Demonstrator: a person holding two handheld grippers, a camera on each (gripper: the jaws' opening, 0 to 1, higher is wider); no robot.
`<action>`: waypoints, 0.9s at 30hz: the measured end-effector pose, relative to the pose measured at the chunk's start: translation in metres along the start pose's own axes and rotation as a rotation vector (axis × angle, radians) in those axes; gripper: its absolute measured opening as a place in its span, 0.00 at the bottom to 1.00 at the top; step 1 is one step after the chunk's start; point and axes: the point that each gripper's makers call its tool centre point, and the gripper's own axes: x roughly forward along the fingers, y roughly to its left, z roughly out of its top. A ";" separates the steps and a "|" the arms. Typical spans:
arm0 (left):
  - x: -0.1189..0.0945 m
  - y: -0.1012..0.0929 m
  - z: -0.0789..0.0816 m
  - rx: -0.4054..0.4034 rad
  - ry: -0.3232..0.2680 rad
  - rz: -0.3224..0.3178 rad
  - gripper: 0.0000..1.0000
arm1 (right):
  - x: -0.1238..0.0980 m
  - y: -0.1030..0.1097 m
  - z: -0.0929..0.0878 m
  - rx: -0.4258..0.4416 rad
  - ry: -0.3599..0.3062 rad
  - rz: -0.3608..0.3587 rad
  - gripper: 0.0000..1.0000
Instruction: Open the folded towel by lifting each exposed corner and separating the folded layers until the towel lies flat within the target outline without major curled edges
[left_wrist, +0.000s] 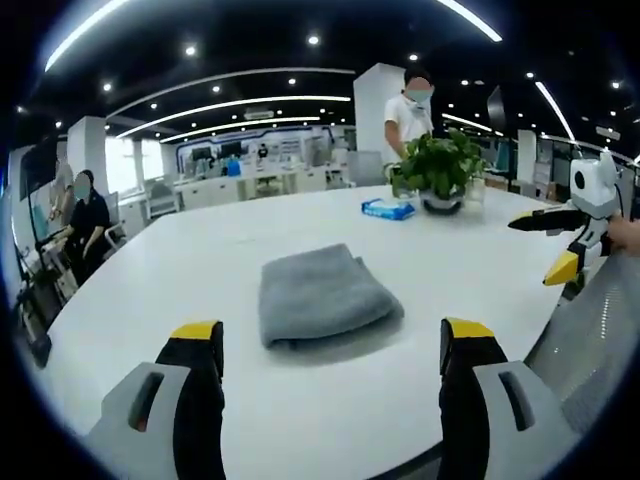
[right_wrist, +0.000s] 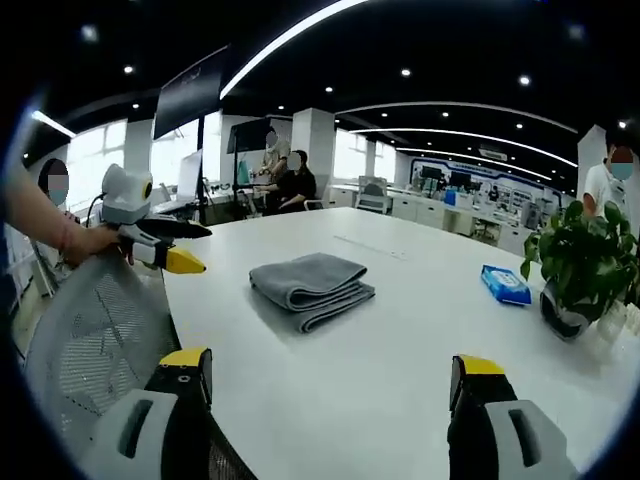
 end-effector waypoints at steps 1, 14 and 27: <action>0.000 0.000 0.000 0.002 0.002 0.000 0.89 | 0.000 -0.001 0.000 0.002 0.000 -0.002 1.00; 0.001 0.001 -0.005 0.025 0.027 -0.002 0.86 | -0.001 -0.001 0.001 -0.007 -0.008 -0.006 1.00; 0.003 -0.004 -0.011 0.059 0.058 -0.021 0.85 | -0.002 -0.018 0.003 0.013 -0.010 -0.081 1.00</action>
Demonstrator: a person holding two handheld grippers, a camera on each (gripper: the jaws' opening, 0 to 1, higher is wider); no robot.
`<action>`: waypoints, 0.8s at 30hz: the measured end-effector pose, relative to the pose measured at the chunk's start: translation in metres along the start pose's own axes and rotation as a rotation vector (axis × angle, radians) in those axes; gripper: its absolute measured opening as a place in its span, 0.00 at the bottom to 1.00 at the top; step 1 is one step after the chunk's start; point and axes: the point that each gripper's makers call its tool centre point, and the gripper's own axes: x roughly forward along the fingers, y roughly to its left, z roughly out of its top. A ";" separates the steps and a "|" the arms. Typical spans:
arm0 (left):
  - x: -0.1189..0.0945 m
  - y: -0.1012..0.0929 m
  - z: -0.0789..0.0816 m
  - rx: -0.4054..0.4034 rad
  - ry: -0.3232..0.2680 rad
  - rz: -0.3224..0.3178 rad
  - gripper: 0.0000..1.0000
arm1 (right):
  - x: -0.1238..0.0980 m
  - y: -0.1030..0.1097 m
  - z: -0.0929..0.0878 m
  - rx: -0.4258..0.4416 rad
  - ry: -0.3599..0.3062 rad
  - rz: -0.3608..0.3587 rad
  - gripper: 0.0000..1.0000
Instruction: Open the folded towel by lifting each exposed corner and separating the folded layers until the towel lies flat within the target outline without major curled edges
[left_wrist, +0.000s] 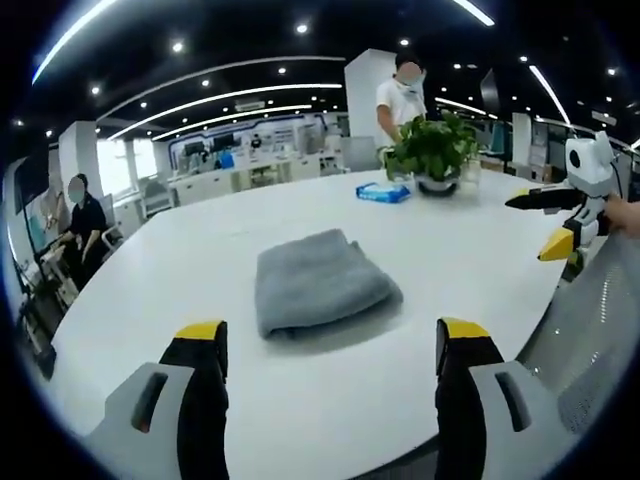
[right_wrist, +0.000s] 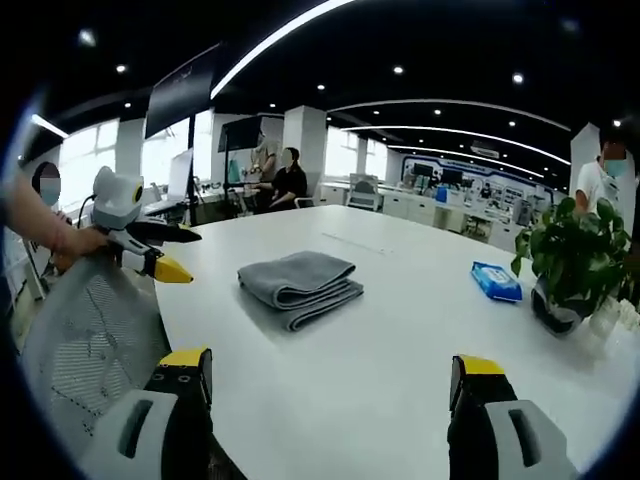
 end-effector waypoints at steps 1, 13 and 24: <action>-0.001 0.000 0.003 0.010 -0.019 -0.003 0.84 | -0.002 -0.006 0.003 0.003 -0.019 -0.024 1.00; -0.007 0.001 0.011 0.081 -0.057 0.010 0.74 | -0.010 -0.029 -0.001 0.172 -0.033 -0.109 1.00; -0.014 0.011 0.001 -0.213 -0.079 -0.063 0.75 | -0.036 -0.082 -0.023 0.237 0.035 -0.397 1.00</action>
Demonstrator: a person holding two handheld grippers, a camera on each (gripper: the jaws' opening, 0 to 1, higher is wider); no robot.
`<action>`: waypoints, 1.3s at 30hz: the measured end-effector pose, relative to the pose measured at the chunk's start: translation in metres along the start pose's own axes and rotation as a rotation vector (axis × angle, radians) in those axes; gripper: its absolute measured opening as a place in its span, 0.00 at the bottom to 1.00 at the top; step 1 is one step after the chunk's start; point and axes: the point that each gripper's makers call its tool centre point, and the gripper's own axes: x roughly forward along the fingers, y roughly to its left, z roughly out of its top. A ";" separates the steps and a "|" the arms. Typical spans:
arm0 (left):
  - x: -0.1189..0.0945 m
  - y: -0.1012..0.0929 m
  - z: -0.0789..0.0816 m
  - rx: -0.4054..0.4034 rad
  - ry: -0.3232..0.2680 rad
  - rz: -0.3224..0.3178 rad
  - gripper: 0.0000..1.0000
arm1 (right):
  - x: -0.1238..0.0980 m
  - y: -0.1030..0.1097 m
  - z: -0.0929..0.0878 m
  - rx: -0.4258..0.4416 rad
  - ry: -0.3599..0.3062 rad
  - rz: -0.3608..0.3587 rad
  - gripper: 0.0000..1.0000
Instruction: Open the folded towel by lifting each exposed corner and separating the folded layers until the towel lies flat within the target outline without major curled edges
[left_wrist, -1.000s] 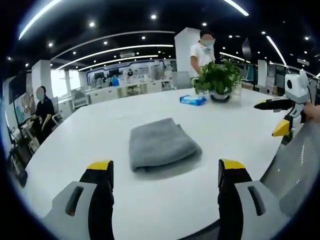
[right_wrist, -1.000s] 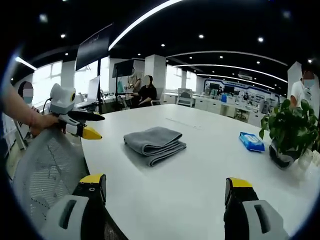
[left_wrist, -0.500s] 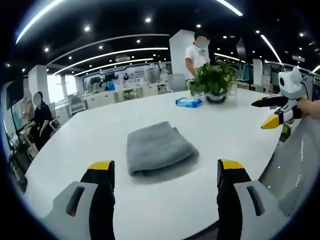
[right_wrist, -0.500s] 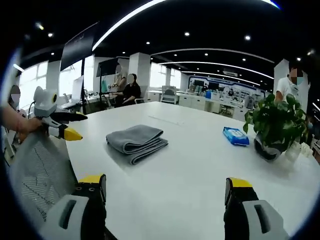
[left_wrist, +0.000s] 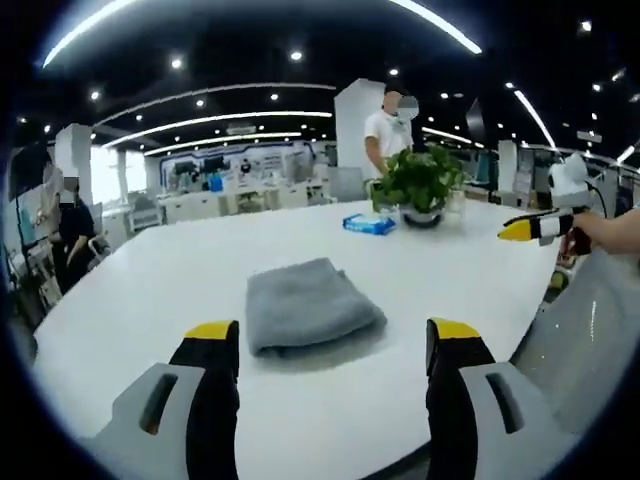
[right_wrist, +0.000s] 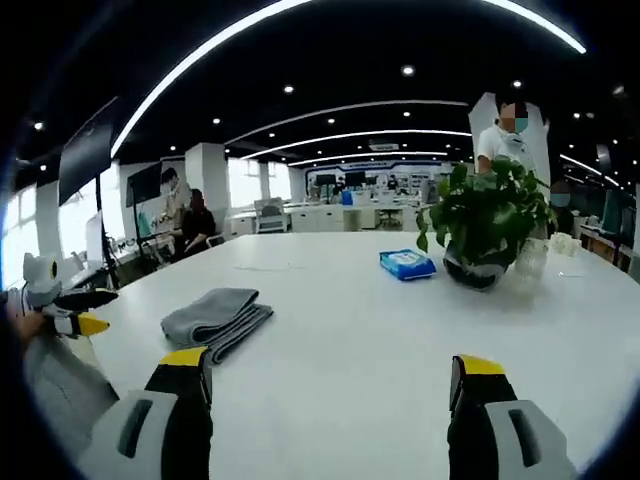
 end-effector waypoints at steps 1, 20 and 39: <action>0.000 0.000 -0.003 -0.039 0.018 -0.018 0.75 | 0.001 -0.001 -0.006 -0.016 0.033 -0.006 1.00; 0.016 -0.040 0.026 0.163 0.089 -0.238 0.42 | 0.002 0.022 -0.003 -0.118 0.039 0.094 0.74; 0.094 -0.058 0.024 0.680 0.263 -0.368 0.29 | 0.005 0.028 -0.023 -0.164 0.132 0.126 0.75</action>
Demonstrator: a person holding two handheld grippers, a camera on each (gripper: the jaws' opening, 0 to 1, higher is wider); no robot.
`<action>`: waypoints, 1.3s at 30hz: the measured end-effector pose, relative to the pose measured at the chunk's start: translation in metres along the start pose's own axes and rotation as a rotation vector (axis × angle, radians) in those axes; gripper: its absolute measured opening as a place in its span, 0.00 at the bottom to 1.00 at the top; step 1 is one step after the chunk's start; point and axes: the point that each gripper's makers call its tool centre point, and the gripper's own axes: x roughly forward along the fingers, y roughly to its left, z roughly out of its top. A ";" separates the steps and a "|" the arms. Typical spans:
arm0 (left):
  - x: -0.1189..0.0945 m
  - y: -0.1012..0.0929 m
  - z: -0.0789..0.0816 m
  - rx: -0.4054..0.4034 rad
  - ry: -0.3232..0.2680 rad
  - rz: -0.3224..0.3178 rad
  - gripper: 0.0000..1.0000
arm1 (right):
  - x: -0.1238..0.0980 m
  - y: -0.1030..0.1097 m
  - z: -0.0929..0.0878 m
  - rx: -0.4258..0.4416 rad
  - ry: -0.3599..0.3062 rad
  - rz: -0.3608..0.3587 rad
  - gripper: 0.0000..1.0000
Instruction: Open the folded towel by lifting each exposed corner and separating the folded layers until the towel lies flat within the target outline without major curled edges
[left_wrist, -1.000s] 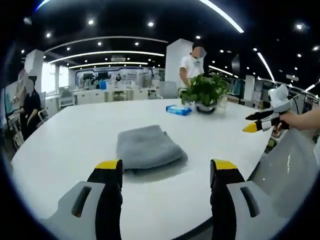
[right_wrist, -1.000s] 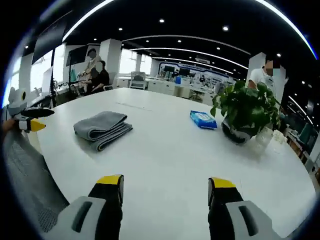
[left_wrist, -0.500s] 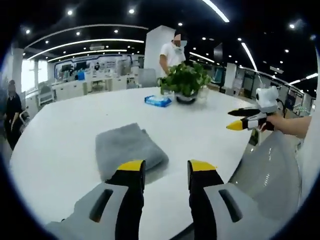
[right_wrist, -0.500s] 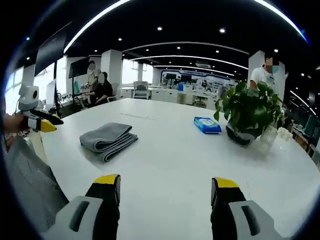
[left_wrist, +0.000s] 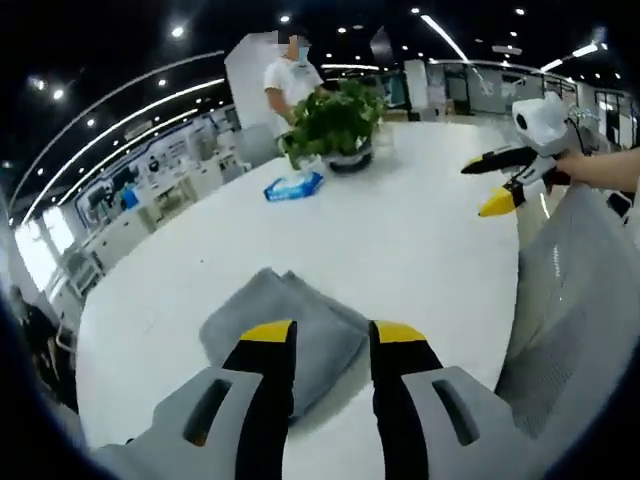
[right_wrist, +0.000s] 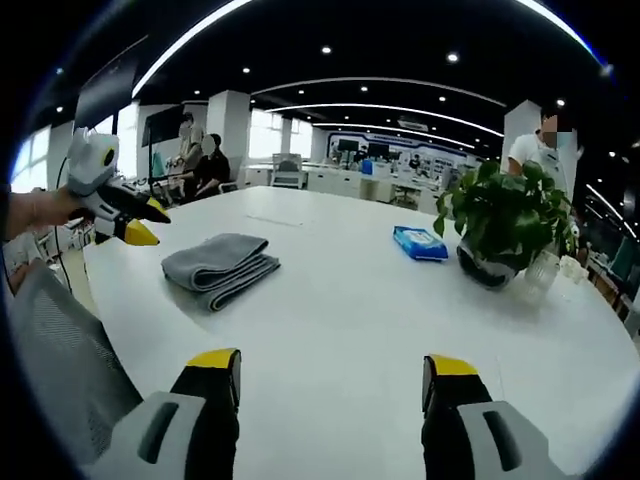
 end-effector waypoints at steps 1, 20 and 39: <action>0.001 -0.001 -0.001 0.007 0.001 -0.006 0.28 | 0.001 0.001 0.000 -0.006 0.002 0.000 0.75; 0.072 -0.025 -0.057 0.181 0.191 -0.134 0.13 | 0.003 0.004 -0.010 -0.043 0.054 0.019 0.72; 0.080 -0.035 -0.069 0.109 0.292 -0.071 0.09 | 0.003 0.020 -0.006 -0.138 0.054 0.070 0.59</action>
